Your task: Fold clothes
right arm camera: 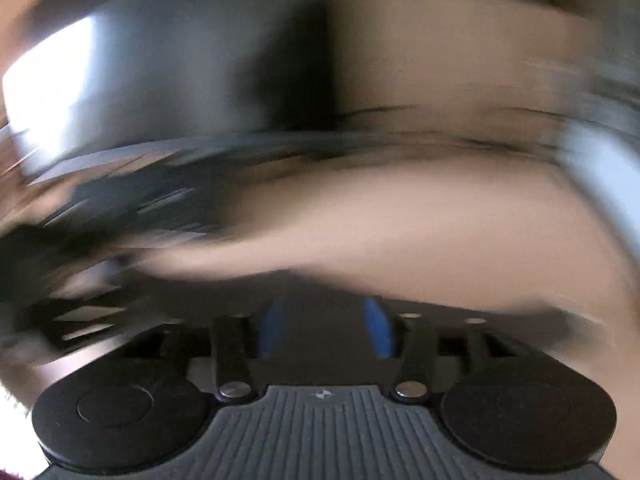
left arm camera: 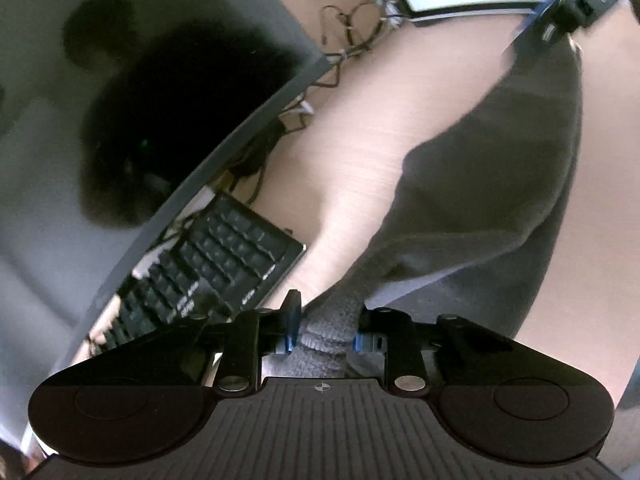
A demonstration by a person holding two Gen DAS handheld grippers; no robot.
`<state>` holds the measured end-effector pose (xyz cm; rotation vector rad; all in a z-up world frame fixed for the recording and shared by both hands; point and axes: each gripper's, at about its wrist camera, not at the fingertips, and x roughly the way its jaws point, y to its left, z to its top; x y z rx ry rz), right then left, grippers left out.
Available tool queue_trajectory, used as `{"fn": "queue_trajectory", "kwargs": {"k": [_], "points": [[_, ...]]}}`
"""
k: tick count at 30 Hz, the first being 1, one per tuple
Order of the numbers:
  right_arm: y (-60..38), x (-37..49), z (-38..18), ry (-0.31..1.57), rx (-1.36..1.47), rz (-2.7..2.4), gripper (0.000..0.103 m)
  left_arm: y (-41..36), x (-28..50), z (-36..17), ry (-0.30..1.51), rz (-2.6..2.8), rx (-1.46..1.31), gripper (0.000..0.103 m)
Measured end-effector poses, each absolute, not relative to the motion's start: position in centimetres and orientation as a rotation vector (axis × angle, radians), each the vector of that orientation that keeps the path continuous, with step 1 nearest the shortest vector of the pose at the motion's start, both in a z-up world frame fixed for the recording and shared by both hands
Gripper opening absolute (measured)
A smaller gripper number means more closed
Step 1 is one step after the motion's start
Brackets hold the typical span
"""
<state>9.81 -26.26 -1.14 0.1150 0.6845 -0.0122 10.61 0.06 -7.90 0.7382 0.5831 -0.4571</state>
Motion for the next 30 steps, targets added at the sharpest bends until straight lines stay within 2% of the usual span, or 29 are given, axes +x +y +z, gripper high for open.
{"fn": "queue_trajectory", "kwargs": {"k": [2, 6, 7, 8, 12, 16, 17, 18, 19, 20, 21, 23, 26, 27, 30], "points": [[-31.0, 8.6, -1.8, 0.694, 0.215, -0.223, 0.049, 0.4, 10.8, -7.8, 0.615, -0.443, 0.670, 0.026], [-34.8, 9.2, -3.9, 0.732, 0.372, -0.277, 0.049, 0.3, 11.5, -7.2, 0.657, -0.415, 0.571, 0.026], [-34.8, 9.5, -3.9, 0.737, 0.376, -0.234, 0.024, 0.5, 11.4, -6.9, 0.674, -0.428, 0.534, 0.025], [-34.5, 9.9, -3.7, 0.748, 0.366, -0.181, 0.009, 1.1, 11.5, -6.2, 0.706, -0.458, 0.472, 0.025], [-33.6, 12.0, -1.6, 0.760, 0.323, -0.012, 0.009, 3.9, 12.9, -3.5, 0.807, -0.543, 0.166, 0.025], [-33.4, 18.0, 1.2, 0.666, 0.272, -0.009, 0.009, 4.5, 18.0, -1.1, 0.766, -0.401, 0.054, 0.025], [-33.4, 19.6, 2.2, 0.618, 0.246, -0.050, 0.009, 5.0, 19.4, -0.4, 0.744, -0.338, 0.009, 0.028], [-33.6, 21.0, 2.9, 0.589, 0.229, -0.084, 0.010, 5.9, 20.5, 0.1, 0.721, -0.271, -0.054, 0.037], [-33.8, 22.2, 3.6, 0.566, 0.214, -0.115, 0.016, 6.8, 21.3, 0.6, 0.701, -0.207, -0.114, 0.057], [-33.9, 22.7, 4.1, 0.551, 0.210, -0.135, 0.026, 7.9, 21.6, 0.9, 0.690, -0.149, -0.171, 0.066], [-34.1, 22.8, 4.6, 0.537, 0.209, -0.151, 0.031, 8.8, 21.8, 1.2, 0.682, -0.098, -0.218, 0.078], [-33.7, 21.4, 4.0, 0.542, 0.179, -0.134, 0.039, 9.3, 20.6, 1.1, 0.678, -0.057, -0.232, 0.080], [-32.3, 18.9, 2.1, 0.606, 0.144, -0.049, 0.039, 7.1, 18.2, -0.1, 0.706, -0.129, -0.168, 0.086], [-31.5, 17.9, 0.8, 0.655, 0.140, 0.004, 0.039, 5.7, 17.5, -1.0, 0.732, -0.177, -0.142, 0.091], [-28.6, 15.5, -3.4, 0.795, 0.088, 0.089, 0.039, 1.6, 16.3, -4.3, 0.822, -0.269, -0.067, 0.092]]}}
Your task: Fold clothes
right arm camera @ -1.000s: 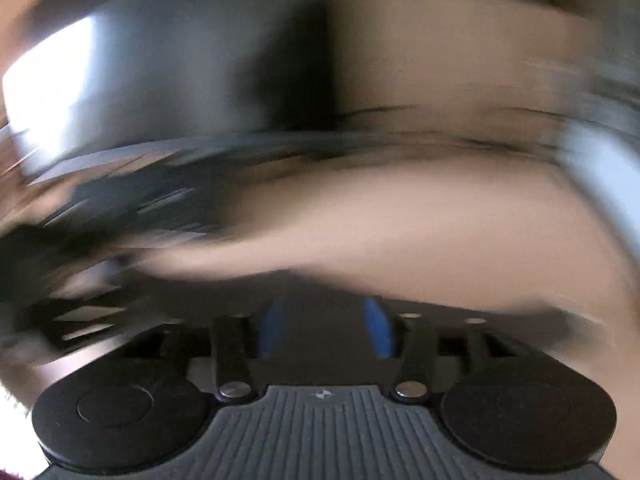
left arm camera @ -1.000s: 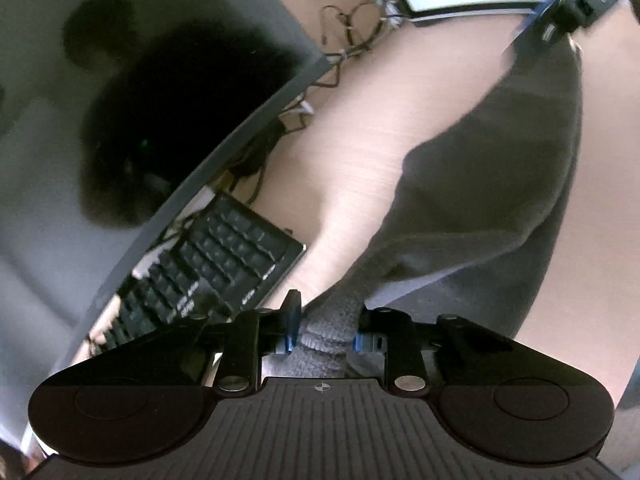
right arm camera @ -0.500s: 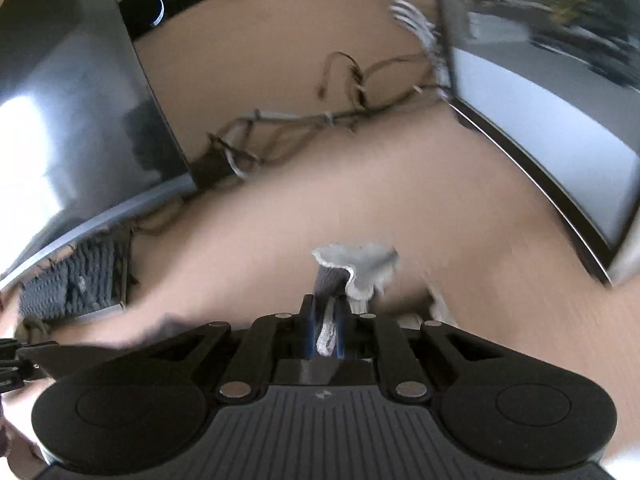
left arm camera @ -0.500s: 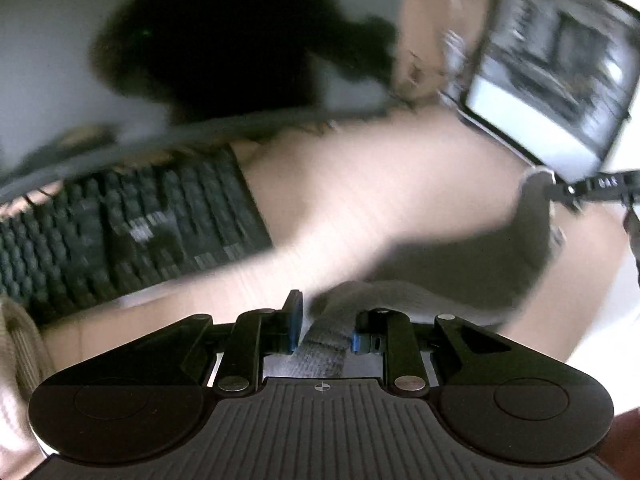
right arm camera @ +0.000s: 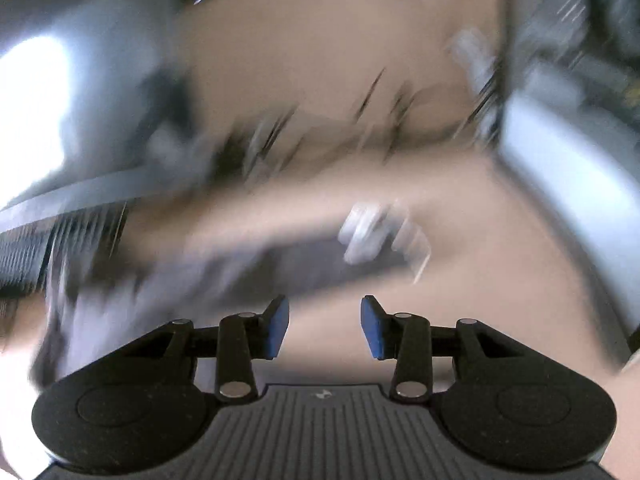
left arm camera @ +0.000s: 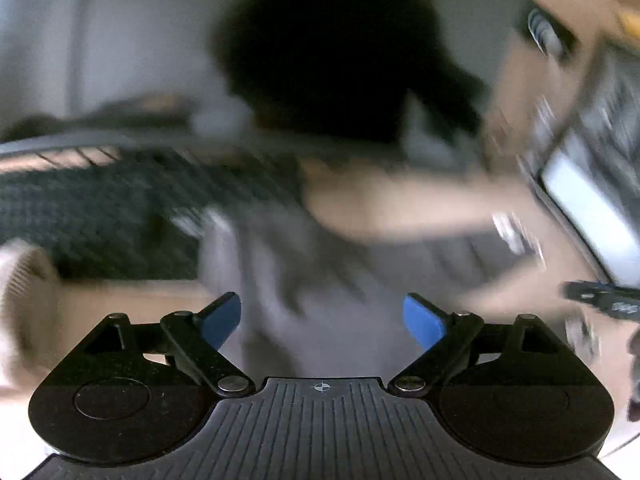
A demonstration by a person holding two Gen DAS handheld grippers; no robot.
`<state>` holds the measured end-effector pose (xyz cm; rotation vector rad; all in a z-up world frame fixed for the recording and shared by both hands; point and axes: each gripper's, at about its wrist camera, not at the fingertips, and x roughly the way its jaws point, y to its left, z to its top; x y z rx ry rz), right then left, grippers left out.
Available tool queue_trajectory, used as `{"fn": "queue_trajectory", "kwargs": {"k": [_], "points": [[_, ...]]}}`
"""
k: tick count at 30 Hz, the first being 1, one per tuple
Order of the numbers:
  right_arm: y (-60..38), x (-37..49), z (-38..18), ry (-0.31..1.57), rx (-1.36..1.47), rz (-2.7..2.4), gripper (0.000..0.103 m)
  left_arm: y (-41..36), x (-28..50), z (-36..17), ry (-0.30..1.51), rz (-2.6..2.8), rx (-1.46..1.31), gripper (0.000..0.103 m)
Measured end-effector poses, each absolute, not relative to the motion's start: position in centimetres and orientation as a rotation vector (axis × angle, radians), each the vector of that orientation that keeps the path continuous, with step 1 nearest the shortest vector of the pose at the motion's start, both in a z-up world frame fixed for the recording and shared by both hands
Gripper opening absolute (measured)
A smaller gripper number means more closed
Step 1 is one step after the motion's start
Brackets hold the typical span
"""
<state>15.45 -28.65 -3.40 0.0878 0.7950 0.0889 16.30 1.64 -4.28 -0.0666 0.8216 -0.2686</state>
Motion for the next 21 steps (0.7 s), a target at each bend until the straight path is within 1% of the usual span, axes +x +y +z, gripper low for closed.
{"fn": "queue_trajectory", "kwargs": {"k": [2, 5, 8, 9, 11, 13, 15, 17, 19, 21], "points": [[-28.2, 14.3, -5.4, 0.864, 0.074, 0.065, 0.039, 0.2, 15.8, -6.7, 0.884, -0.263, -0.043, 0.092], [-28.9, 12.8, -6.1, 0.879, 0.077, 0.048, 0.039, -0.2, 14.9, -9.2, 0.979, -0.215, -0.073, 0.091], [-29.0, 13.2, -6.2, 0.889, 0.035, 0.067, 0.040, 0.2, 13.1, -9.2, 0.968, -0.188, -0.085, 0.092], [-28.5, 14.2, -6.4, 0.878, 0.003, 0.073, 0.042, 0.3, 12.5, -9.1, 0.968, -0.179, -0.091, 0.092], [-27.9, 16.2, -6.7, 0.844, -0.043, 0.099, 0.042, 0.7, 11.5, -9.0, 0.973, -0.158, -0.104, 0.092], [-27.9, 18.5, -5.9, 0.820, -0.027, 0.098, 0.040, 1.2, 11.1, -8.5, 0.992, -0.133, -0.129, 0.092], [-28.1, 20.2, -4.3, 0.761, -0.010, 0.113, 0.041, 1.5, 11.2, -7.3, 0.977, -0.132, -0.145, 0.093], [-27.9, 22.4, -3.5, 0.728, -0.012, 0.121, 0.051, 1.7, 11.8, -5.9, 0.940, -0.135, -0.146, 0.094], [-27.5, 24.7, -3.6, 0.717, 0.001, 0.127, 0.052, 1.2, 13.5, -5.1, 0.893, -0.120, -0.111, 0.094], [-27.1, 26.3, -5.1, 0.765, 0.020, 0.136, 0.052, 0.6, 15.7, -4.9, 0.866, -0.105, -0.081, 0.094]]}}
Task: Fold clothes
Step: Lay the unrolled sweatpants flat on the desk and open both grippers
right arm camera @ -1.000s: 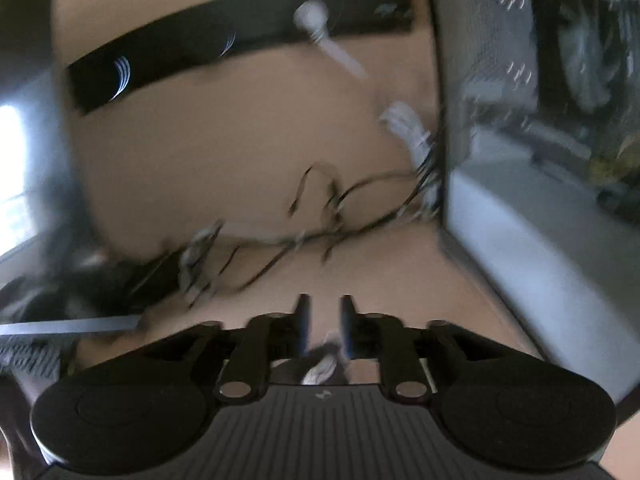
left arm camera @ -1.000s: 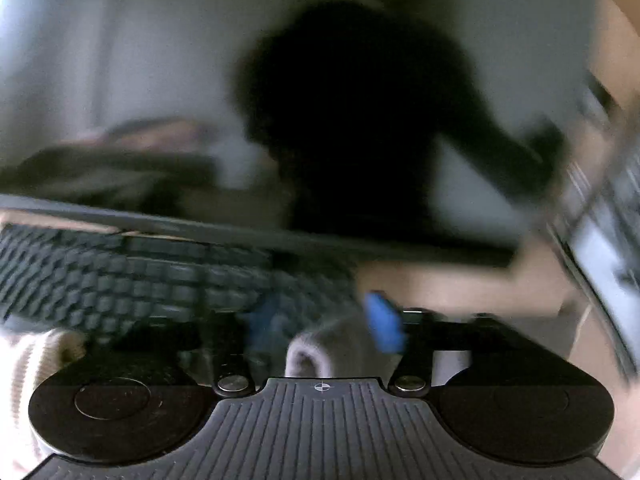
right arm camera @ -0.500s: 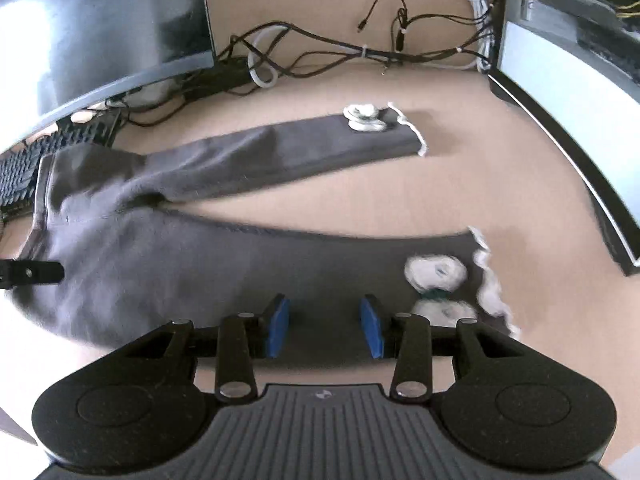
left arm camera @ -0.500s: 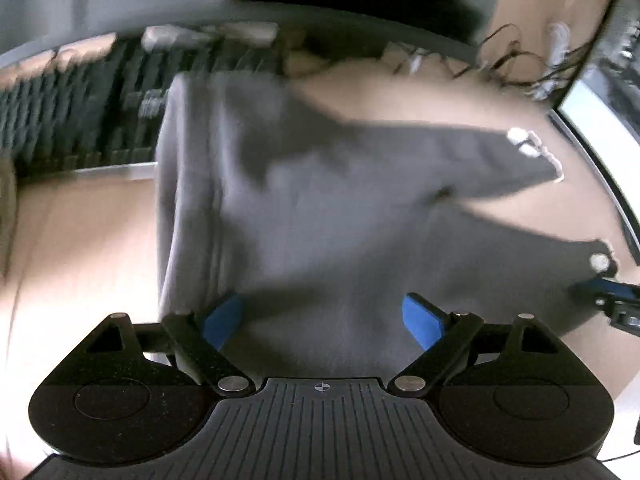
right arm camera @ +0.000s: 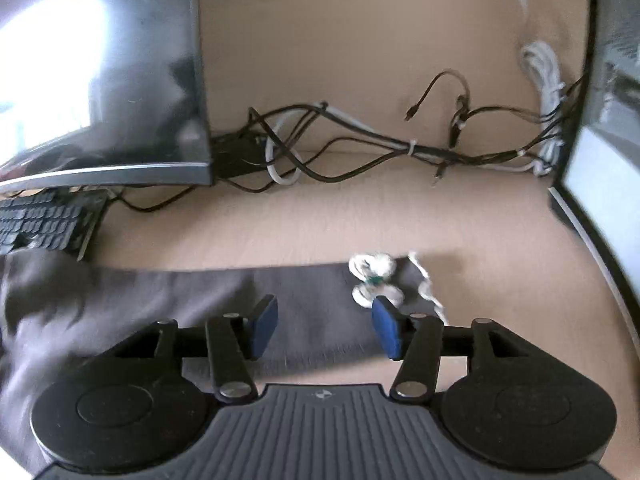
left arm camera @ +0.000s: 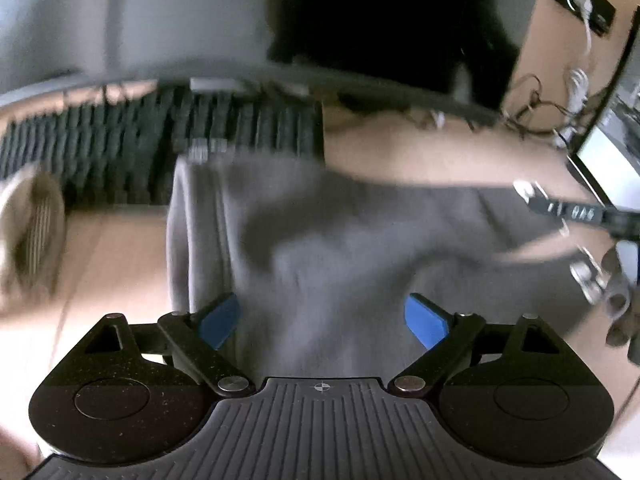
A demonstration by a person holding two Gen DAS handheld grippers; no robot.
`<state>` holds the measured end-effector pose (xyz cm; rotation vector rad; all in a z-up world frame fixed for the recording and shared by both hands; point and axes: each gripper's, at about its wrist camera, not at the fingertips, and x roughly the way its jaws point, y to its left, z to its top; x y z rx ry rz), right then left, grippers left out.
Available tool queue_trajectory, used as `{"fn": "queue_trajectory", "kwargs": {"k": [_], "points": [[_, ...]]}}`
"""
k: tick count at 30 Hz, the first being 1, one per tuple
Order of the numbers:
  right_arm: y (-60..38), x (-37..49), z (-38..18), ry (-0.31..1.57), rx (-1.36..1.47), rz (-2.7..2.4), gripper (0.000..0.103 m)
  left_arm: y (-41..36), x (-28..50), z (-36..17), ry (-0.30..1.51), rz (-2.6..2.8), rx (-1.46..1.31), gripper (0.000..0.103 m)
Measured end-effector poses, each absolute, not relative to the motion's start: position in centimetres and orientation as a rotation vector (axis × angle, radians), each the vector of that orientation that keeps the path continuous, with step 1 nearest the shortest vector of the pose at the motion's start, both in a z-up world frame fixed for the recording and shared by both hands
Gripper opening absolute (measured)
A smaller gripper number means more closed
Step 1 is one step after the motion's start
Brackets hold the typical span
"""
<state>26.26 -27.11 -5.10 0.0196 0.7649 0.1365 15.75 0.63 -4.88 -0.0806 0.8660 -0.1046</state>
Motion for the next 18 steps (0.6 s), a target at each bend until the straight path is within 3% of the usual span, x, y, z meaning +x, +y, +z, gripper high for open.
{"fn": "queue_trajectory", "kwargs": {"k": [6, 18], "points": [[-26.9, 23.8, -7.1, 0.810, -0.014, 0.129, 0.052, -0.1, 19.3, -7.4, 0.948, -0.140, -0.057, 0.094], [-29.9, 13.3, -5.1, 0.776, -0.013, 0.004, 0.052, 1.4, 12.6, -7.5, 0.960, -0.227, -0.024, 0.096]]}}
